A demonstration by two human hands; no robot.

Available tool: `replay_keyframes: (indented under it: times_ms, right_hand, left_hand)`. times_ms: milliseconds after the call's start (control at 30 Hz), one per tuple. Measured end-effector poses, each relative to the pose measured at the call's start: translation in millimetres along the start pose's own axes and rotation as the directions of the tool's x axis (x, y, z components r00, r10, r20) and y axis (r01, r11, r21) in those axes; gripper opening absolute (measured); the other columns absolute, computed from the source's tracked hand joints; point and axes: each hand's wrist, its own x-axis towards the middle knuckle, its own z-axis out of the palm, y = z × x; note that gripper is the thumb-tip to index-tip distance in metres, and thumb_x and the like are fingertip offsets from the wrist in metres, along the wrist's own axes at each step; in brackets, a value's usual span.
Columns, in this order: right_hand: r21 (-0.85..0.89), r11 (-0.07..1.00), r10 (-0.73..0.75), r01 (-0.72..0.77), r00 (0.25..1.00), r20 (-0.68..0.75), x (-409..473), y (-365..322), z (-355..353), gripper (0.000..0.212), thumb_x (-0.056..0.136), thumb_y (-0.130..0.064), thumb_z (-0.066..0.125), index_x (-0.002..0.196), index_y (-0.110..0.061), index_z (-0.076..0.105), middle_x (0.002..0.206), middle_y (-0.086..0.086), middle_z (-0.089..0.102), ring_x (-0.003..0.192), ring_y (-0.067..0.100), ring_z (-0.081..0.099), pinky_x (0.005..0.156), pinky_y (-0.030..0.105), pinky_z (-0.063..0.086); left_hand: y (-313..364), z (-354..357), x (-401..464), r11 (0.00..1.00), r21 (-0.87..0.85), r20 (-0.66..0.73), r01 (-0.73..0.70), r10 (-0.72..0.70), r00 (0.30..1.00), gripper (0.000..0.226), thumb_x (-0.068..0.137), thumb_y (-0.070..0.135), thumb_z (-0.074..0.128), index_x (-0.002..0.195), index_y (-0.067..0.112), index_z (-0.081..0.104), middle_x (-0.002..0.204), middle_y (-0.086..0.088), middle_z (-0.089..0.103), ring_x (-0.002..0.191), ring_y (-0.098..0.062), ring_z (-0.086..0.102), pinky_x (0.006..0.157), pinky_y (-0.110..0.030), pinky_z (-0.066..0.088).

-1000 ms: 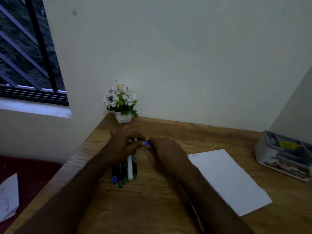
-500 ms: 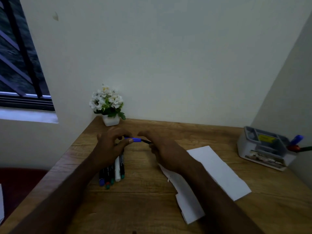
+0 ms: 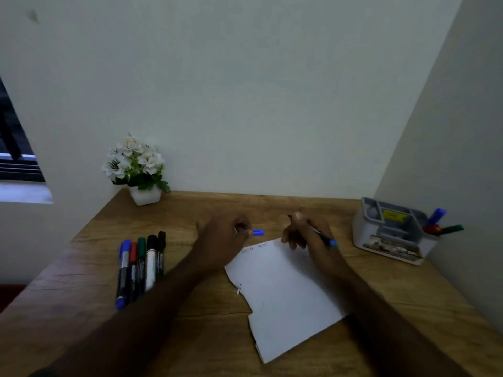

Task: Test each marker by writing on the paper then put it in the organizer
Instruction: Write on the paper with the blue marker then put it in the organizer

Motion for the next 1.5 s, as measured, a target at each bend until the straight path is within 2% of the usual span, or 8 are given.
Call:
replay_keyframes:
  times_ms: [133,333,500,667,833,1000,1233,1500]
  right_hand:
    - [-0.016,0.976,0.217,-0.218,0.975,-0.038,-2,18,9,0.048,0.099,-0.062,0.034,0.096,-0.027,0.066,0.088,0.001,0.069,0.08,0.016,0.061,0.074,0.035,0.046]
    - [-0.068,0.985,0.158,-0.158,0.987,0.007,-6,16,19,0.029,0.099,-0.014,0.052,0.076,-0.008,0.068,0.081,0.004,0.069,0.077,0.01,0.062,0.072,0.032,0.047]
    - [-0.078,0.987,0.142,-0.138,0.988,0.059,-16,11,13,0.02,0.092,-0.009,0.058,0.076,-0.011,0.07,0.083,0.0,0.07,0.078,0.013,0.063,0.069,0.032,0.048]
    - [-0.198,0.965,0.183,-0.169,0.982,0.051,-5,9,16,0.016,0.075,0.0,0.069,0.067,-0.012,0.064,0.073,0.0,0.069,0.072,0.019,0.066,0.063,0.044,0.053]
    - [-0.16,0.961,0.23,-0.226,0.973,0.006,1,16,22,0.016,0.071,-0.003,0.062,0.058,0.001,0.054,0.06,0.015,0.061,0.057,0.018,0.056,0.053,0.031,0.043]
    - [-0.149,0.96,0.239,-0.238,0.971,-0.011,3,22,21,0.028,0.074,0.004,0.061,0.051,-0.008,0.051,0.051,-0.009,0.054,0.052,0.002,0.049,0.05,0.017,0.038]
    - [-0.167,0.966,0.201,-0.197,0.98,0.01,4,25,23,0.024,0.068,-0.013,0.058,0.059,0.008,0.051,0.059,0.019,0.056,0.055,0.013,0.047,0.051,0.026,0.038]
    - [-0.171,0.969,0.185,-0.176,0.982,0.033,4,27,24,0.024,0.068,-0.012,0.058,0.058,0.008,0.05,0.054,0.009,0.053,0.052,0.007,0.045,0.049,0.022,0.035]
  left_hand:
    - [-12,9,-2,0.994,0.082,-0.04,0.072,-0.069,0.997,0.008,0.08,0.036,0.064,0.074,0.034,0.059,0.082,0.019,0.057,0.088,-0.007,0.053,0.093,-0.048,0.04]
    - [-15,3,-6,0.989,0.145,0.044,0.014,-0.021,0.999,0.006,0.081,0.033,0.069,0.081,0.029,0.065,0.087,0.016,0.063,0.088,-0.008,0.057,0.088,-0.042,0.046]
    - [-19,-2,-10,0.996,0.082,0.255,0.023,-0.043,0.966,0.063,0.061,0.078,0.054,0.108,0.038,0.062,0.113,0.019,0.063,0.104,-0.004,0.058,0.099,-0.039,0.044]
    - [-12,-2,-11,0.981,0.189,0.372,0.054,-0.122,0.92,0.088,0.053,0.085,0.048,0.13,0.042,0.049,0.15,0.015,0.038,0.139,-0.008,0.033,0.118,-0.046,0.015]
    - [-13,-2,-10,0.975,0.213,0.401,0.056,-0.14,0.905,0.092,0.057,0.08,0.049,0.139,0.038,0.043,0.155,0.015,0.03,0.144,-0.005,0.02,0.119,-0.045,0.009]
    - [-17,0,-7,0.974,0.218,0.408,0.057,-0.144,0.902,0.096,0.055,0.082,0.048,0.141,0.039,0.041,0.156,0.014,0.028,0.145,-0.004,0.019,0.119,-0.046,0.012]
    - [-12,-2,-8,0.972,0.231,0.432,0.049,-0.148,0.89,0.098,0.055,0.081,0.046,0.142,0.038,0.038,0.157,0.014,0.024,0.145,-0.006,0.02,0.119,-0.046,0.013]
    - [-13,-3,-8,0.973,0.227,0.435,0.047,-0.144,0.889,0.096,0.056,0.08,0.047,0.143,0.038,0.038,0.157,0.015,0.024,0.145,-0.006,0.019,0.12,-0.044,0.012]
